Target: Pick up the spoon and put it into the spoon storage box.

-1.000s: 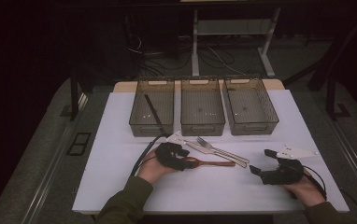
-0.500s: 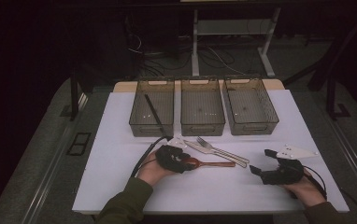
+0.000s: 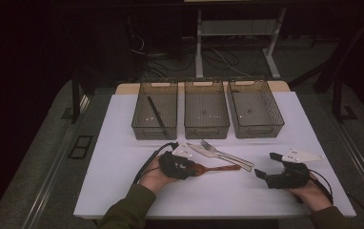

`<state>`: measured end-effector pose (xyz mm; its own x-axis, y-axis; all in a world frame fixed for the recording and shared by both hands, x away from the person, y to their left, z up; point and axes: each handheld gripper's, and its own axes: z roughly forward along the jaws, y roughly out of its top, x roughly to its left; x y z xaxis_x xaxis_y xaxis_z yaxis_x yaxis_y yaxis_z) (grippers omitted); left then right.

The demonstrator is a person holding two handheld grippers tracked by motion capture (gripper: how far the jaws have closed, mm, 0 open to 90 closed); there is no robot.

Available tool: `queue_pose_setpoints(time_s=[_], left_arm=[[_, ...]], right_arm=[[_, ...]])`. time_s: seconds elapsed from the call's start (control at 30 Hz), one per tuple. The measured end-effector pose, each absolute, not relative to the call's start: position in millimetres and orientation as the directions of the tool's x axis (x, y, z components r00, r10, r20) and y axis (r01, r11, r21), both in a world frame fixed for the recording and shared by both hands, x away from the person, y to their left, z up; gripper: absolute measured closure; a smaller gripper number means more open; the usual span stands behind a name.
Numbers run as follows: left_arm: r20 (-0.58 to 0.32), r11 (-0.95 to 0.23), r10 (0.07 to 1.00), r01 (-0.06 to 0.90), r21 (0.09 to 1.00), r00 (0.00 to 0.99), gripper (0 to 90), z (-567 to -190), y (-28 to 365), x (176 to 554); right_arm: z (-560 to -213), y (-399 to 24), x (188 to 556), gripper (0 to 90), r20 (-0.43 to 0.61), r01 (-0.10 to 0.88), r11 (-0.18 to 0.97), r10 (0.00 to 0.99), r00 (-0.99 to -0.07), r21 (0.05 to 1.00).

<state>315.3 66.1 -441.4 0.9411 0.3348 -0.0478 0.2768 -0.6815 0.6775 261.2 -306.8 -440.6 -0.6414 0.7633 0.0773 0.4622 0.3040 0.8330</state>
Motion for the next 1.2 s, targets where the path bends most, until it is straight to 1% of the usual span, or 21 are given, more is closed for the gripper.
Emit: queue_pose_setpoints(time_s=[0.27, 0.43, 0.73, 1.0, 1.2], left_arm=[[0.01, -0.701, 0.303, 0.216, 0.679, 0.953, 74.4, -435.9, 65.1, 306.9], [0.013, -0.693, 0.288, 0.199, 0.693, 0.958, 81.6, -432.9, 65.6, 302.1], [0.008, -0.691, 0.291, 0.205, 0.693, 0.957, 82.5, -431.4, 66.2, 302.8], [-0.009, -0.637, 0.333, 0.232, 0.736, 0.943, 82.5, -421.9, 77.8, 307.7], [-0.011, -0.618, 0.356, 0.244, 0.747, 0.934, 82.5, -416.1, 82.4, 310.1]], right_arm=[[-440.6, -307.0, 261.2, 11.1, 0.076, 0.462, 0.304, 0.765, -0.64, 0.833], [-440.5, -307.1, 261.2, 11.2, 0.076, 0.462, 0.304, 0.765, -0.64, 0.833], [-440.4, -307.3, 261.2, 11.1, 0.075, 0.461, 0.303, 0.765, -0.639, 0.834], [-440.3, -306.9, 261.0, 11.2, 0.076, 0.461, 0.305, 0.763, -0.642, 0.833], [-440.4, -306.0, 261.0, 11.2, 0.075, 0.459, 0.308, 0.76, -0.646, 0.833]])
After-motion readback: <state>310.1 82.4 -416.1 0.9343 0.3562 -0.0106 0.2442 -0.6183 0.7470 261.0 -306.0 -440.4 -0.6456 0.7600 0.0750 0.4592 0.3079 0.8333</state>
